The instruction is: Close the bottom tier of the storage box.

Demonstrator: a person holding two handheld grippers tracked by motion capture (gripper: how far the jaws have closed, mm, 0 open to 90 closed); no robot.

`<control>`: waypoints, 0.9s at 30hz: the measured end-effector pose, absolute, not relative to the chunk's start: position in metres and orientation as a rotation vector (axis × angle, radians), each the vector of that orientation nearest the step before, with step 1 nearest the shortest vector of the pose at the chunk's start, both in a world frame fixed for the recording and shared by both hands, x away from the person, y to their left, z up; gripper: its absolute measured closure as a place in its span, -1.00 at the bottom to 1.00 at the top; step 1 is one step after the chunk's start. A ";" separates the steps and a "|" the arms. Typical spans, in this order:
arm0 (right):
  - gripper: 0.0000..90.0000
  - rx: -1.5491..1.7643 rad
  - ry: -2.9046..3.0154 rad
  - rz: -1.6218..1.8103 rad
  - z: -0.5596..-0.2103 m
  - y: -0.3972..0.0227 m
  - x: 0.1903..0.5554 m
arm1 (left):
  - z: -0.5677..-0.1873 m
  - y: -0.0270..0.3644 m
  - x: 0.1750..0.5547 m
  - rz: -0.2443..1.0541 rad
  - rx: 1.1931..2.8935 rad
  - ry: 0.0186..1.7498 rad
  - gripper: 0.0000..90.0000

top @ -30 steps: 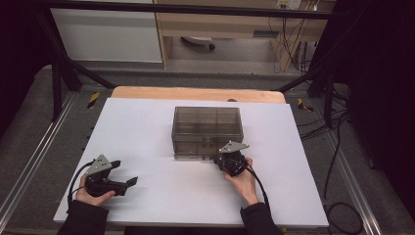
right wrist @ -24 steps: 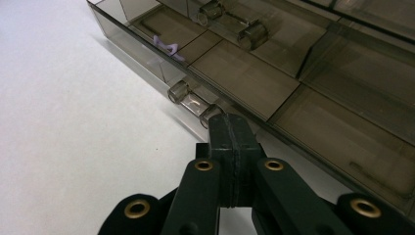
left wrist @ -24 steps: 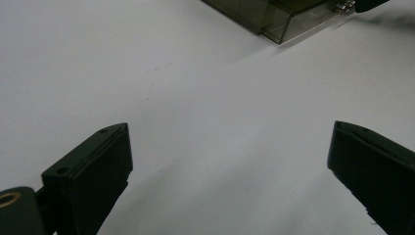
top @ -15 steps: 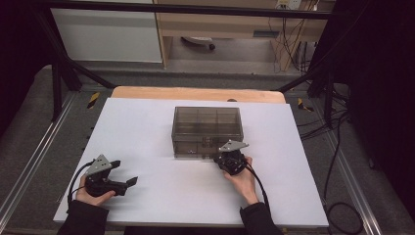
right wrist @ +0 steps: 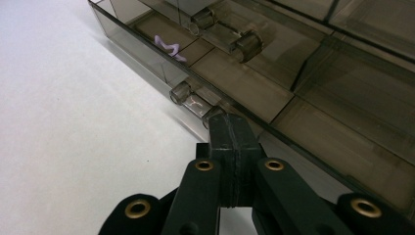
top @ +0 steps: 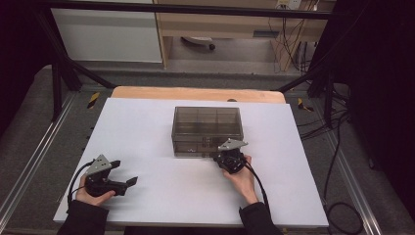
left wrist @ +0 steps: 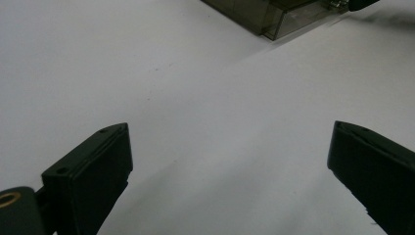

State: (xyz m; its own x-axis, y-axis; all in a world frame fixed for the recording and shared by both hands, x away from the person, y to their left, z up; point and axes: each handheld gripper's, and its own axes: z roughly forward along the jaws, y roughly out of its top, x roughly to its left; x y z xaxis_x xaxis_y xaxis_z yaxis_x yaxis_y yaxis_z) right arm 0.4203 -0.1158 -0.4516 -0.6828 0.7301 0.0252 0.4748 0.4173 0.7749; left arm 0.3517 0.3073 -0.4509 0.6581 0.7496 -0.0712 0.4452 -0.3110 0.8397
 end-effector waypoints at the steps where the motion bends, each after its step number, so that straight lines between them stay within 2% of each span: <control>1: 1.00 1.043 2.362 1.136 -0.451 -0.116 0.421 | -0.451 0.307 0.352 0.419 1.957 0.933 -0.95; 27: 1.00 1.057 2.348 1.135 -0.453 -0.115 0.429 | -0.451 0.307 0.352 0.419 1.960 0.932 -0.95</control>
